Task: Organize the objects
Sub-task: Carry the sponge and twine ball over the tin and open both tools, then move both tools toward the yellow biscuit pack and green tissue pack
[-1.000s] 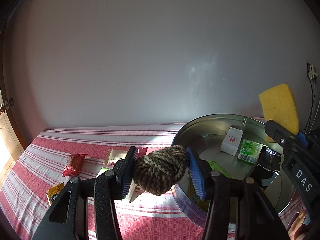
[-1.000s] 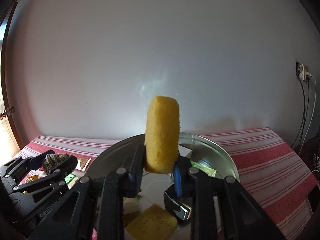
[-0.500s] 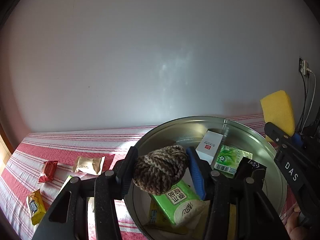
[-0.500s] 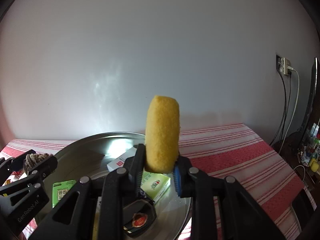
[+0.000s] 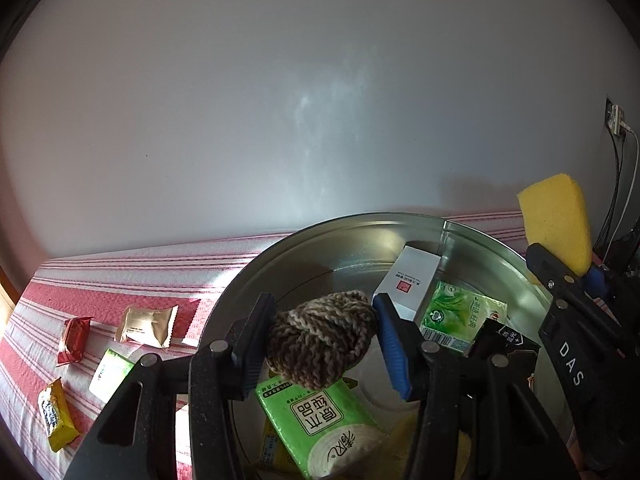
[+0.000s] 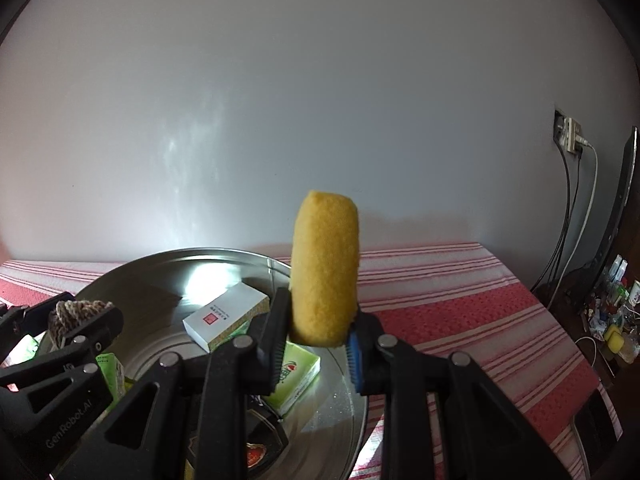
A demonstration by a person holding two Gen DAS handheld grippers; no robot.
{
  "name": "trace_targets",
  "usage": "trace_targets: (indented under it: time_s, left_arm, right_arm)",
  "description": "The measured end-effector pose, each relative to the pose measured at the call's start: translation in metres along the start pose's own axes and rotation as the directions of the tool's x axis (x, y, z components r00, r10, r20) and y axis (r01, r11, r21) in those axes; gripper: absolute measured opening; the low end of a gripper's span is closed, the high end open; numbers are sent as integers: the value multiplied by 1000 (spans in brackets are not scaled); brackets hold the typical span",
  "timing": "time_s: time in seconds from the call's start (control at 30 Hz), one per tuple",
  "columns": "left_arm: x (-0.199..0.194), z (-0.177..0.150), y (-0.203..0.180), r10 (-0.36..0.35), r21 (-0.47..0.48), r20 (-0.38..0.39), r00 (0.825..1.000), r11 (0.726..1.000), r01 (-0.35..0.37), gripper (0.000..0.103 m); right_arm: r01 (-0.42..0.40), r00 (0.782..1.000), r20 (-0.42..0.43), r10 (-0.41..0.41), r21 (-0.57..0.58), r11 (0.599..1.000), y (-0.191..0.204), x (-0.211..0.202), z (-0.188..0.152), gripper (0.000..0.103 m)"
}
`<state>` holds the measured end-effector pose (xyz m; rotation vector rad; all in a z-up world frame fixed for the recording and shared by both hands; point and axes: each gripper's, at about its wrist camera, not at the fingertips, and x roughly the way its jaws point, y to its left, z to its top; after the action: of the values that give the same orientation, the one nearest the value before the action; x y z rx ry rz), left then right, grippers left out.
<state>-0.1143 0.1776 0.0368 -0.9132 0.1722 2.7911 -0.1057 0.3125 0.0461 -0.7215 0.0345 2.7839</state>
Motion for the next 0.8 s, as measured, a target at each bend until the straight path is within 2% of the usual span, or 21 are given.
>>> trace_targets:
  time_s: [0.1, 0.33, 0.4, 0.47, 0.5, 0.57, 0.63, 0.7, 0.8]
  left_arm:
    - [5, 1, -3, 6, 9, -32, 999, 1000, -6, 53]
    - [7, 1, -2, 23, 8, -50, 998, 1000, -23, 53]
    - [7, 1, -3, 20, 18, -55, 998, 1000, -19, 54]
    - [6, 2, -2, 4, 17, -50, 999, 1000, -3, 55]
    - [5, 3, 0, 2, 1, -50, 999, 1000, -2, 56]
    - [2, 5, 8, -14, -55, -61, 998, 998, 10, 65]
    - [-1, 8, 16, -11, -99, -54, 998, 995, 6, 72]
    - [-9, 8, 22, -7, -119, -25, 1000, 993, 4, 77]
    - [-17, 7, 27, 0, -138, 5, 1000, 990, 1, 82]
  right_arm:
    - [-9, 1000, -25, 9, -12, 1000, 3, 5, -2, 25]
    - [-38, 998, -49, 36, -25, 999, 6, 9, -3, 26]
    - [-67, 997, -47, 66, -24, 997, 7, 8, -3, 29]
    - [-101, 994, -33, 100, -14, 995, 6, 3, -2, 46]
    - [-91, 996, -14, 91, -8, 996, 5, 0, -1, 55]
    - [-87, 996, 28, 87, -1, 996, 2, -8, 1, 63]
    - [-79, 995, 64, 77, 26, 997, -3, -14, 3, 78]
    - [-92, 992, 91, 86, 57, 994, -7, -20, 4, 87]
    - [-111, 988, 117, 101, 81, 990, -9, -26, 5, 91]
